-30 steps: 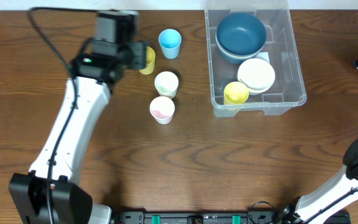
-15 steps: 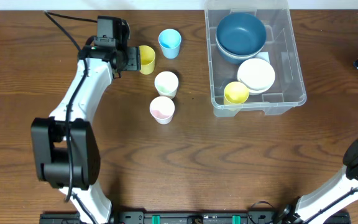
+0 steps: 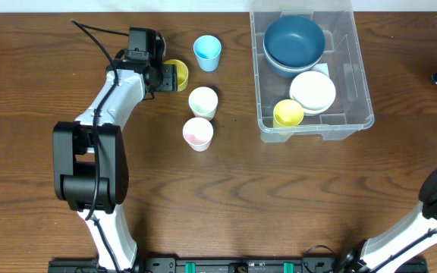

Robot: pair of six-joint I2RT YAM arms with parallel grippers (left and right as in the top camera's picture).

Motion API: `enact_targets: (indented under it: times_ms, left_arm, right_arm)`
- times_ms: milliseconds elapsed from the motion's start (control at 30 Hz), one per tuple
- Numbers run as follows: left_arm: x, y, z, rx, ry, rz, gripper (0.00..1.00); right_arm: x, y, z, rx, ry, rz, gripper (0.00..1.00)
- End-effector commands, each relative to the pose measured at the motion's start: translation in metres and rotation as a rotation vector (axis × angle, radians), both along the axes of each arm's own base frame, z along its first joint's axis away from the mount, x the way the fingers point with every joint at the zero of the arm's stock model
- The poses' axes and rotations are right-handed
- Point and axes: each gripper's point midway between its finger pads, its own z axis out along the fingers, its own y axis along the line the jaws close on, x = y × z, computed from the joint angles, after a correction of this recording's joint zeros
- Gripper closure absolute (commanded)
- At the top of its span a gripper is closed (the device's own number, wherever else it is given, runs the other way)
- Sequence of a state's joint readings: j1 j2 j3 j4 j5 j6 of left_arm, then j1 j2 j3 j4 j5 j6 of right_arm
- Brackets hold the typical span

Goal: Pack container
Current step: 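Move the left gripper to the back yellow cup and grasp it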

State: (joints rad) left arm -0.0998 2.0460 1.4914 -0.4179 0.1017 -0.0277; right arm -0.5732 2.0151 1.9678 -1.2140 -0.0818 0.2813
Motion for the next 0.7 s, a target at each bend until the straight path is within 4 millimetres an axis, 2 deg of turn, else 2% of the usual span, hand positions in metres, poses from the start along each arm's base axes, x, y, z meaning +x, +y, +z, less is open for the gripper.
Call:
enact_targets:
  times_ms: [0, 67, 200, 233, 367, 433, 500, 600, 633, 667]
  left_arm:
    - [0.0, 0.001, -0.003, -0.007, 0.007, 0.01, 0.36]
    - [0.0, 0.0, -0.003, -0.015, 0.007, 0.006, 0.5]
    - [0.0, -0.003, -0.003, -0.033, 0.01, 0.004, 0.9]
    - [0.0, -0.003, -0.003, -0.033, 0.009, 0.005, 0.94]
    - [0.004, -0.002, 0.009, -0.026, -0.019, 0.003, 0.94]
    - [0.007, -0.001, 0.034, -0.014, -0.053, -0.014, 0.94]
    - [0.011, -0.002, 0.074, -0.015, -0.114, -0.021, 0.94]
    - [0.004, -0.006, 0.149, -0.033, -0.225, -0.032, 0.94]
    - [-0.006, -0.012, 0.182, -0.045, -0.271, -0.049, 0.94]
    - [-0.015, -0.019, 0.202, -0.061, -0.298, -0.069, 0.94]
  right_arm:
    - [-0.001, 0.0, 0.006, 0.0, -0.013, -0.011, 0.01]
    - [-0.001, 0.0, 0.006, 0.0, -0.013, -0.011, 0.01]
    - [-0.001, 0.0, 0.006, 0.0, -0.013, -0.011, 0.01]
    - [-0.001, 0.0, 0.006, 0.0, -0.013, -0.011, 0.01]
    - [-0.001, 0.0, 0.006, 0.0, -0.013, -0.011, 0.01]
    - [-0.001, 0.0, 0.006, 0.0, -0.013, -0.011, 0.01]
    - [-0.001, 0.0, 0.006, 0.0, -0.013, -0.011, 0.01]
    - [-0.001, 0.0, 0.006, 0.0, -0.013, -0.011, 0.01]
    - [-0.001, 0.0, 0.006, 0.0, -0.013, -0.011, 0.01]
    - [-0.001, 0.0, 0.006, 0.0, -0.013, -0.011, 0.01]
